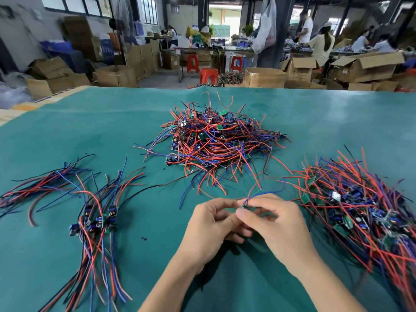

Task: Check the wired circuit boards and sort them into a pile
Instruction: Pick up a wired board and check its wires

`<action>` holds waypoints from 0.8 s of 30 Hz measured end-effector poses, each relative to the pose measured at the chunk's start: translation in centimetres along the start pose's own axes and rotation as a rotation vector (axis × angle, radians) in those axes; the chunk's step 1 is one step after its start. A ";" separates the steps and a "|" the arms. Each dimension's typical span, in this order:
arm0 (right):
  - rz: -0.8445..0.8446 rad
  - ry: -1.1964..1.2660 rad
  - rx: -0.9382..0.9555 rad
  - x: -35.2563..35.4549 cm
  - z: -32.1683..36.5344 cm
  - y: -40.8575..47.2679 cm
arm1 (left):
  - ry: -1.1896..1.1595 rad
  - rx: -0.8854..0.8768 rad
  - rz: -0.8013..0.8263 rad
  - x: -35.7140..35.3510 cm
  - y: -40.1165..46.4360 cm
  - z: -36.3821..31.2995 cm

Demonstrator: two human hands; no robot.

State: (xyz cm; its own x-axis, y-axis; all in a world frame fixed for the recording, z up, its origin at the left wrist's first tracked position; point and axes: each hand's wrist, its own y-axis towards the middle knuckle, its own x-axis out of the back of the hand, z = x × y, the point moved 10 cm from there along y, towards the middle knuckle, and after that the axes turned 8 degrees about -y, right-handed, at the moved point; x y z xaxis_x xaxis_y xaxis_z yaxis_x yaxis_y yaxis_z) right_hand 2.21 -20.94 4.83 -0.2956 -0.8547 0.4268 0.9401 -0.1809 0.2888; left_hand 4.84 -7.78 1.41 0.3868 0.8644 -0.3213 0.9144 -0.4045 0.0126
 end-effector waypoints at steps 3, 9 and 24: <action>-0.007 0.098 -0.025 0.4 -0.1 0.2 | -0.015 0.056 0.060 -0.5 -0.2 0.3; -0.269 0.257 -0.147 6.4 -1.8 1.0 | 0.075 0.141 0.201 -2.3 -0.8 0.8; -0.048 -1.091 -0.280 17.8 1.8 6.2 | -0.009 0.079 -0.024 -0.3 -0.1 0.6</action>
State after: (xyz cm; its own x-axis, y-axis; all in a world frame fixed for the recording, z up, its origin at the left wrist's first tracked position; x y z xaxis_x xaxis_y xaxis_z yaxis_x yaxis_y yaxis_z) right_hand 2.46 -36.38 15.69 -0.1934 0.0138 0.9810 0.8884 -0.4219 0.1811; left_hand 4.58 -8.16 0.96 0.3632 0.8716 -0.3292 0.9111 -0.4061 -0.0701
